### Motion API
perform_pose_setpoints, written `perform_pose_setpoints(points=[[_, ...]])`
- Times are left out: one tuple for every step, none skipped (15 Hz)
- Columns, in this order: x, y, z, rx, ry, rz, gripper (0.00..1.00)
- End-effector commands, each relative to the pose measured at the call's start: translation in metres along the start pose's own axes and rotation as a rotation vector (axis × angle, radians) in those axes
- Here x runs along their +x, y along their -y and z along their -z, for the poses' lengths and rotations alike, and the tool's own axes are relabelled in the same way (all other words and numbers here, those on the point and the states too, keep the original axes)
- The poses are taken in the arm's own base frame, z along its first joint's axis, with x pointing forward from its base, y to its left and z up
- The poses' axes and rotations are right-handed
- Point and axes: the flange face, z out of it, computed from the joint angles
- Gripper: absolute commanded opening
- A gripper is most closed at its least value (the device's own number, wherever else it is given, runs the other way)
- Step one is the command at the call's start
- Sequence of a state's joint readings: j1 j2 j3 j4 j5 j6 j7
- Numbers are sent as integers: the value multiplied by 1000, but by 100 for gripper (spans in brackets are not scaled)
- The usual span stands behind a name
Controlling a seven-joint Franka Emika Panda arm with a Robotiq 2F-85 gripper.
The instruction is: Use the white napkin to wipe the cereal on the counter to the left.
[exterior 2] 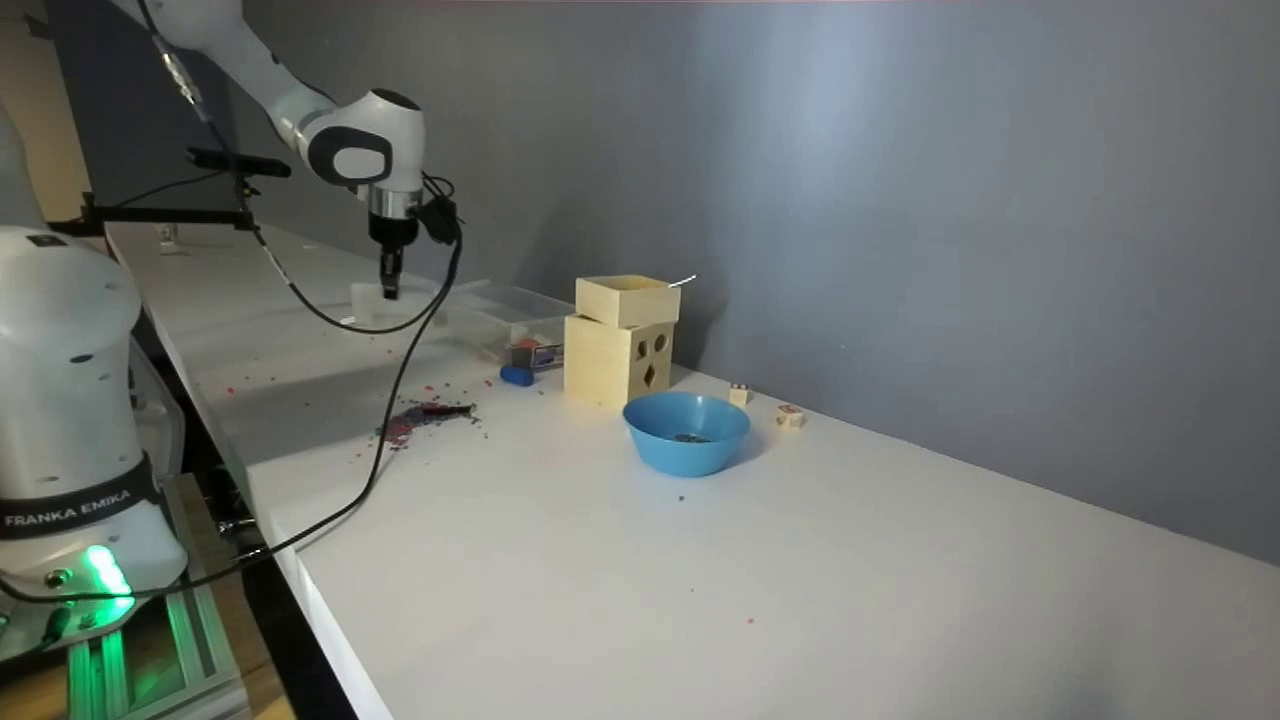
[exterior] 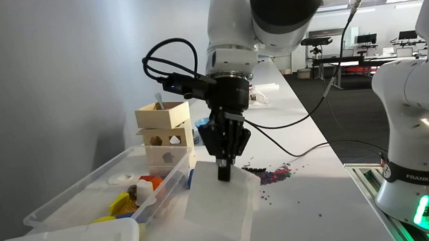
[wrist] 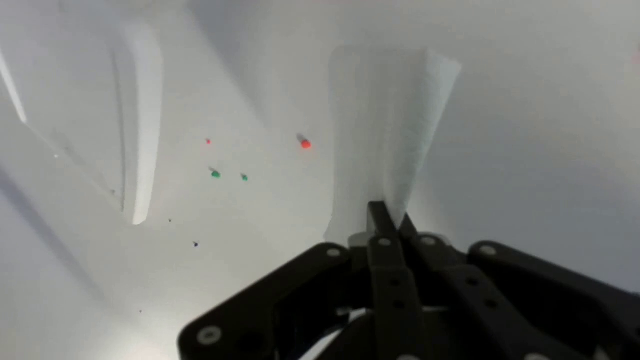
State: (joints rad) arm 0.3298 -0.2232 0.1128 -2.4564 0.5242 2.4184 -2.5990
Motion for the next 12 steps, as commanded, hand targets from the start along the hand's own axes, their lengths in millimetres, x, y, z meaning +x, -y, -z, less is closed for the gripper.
perform_pose_setpoints(points=[[53, -41, -33, -70, 46, 135, 0], [65, -52, -42, -80, 62, 174, 0], [75, -61, -51, -84, 83, 217, 0], [81, -68, -58, -92, 103, 245, 0], [84, -72, -64, -103, 119, 264, 0], [85, -75, -70, -111, 132, 284, 0], [86, -77, -78, -109, 131, 318, 0], [87, -78, -85, -103, 134, 352, 0], [86, -78, -93, -92, 139, 394, 0], [85, -79, -102, -85, 139, 422, 0], [91, -90, -108, -78, 141, 436, 0], [87, -91, -119, -72, 140, 447, 0]])
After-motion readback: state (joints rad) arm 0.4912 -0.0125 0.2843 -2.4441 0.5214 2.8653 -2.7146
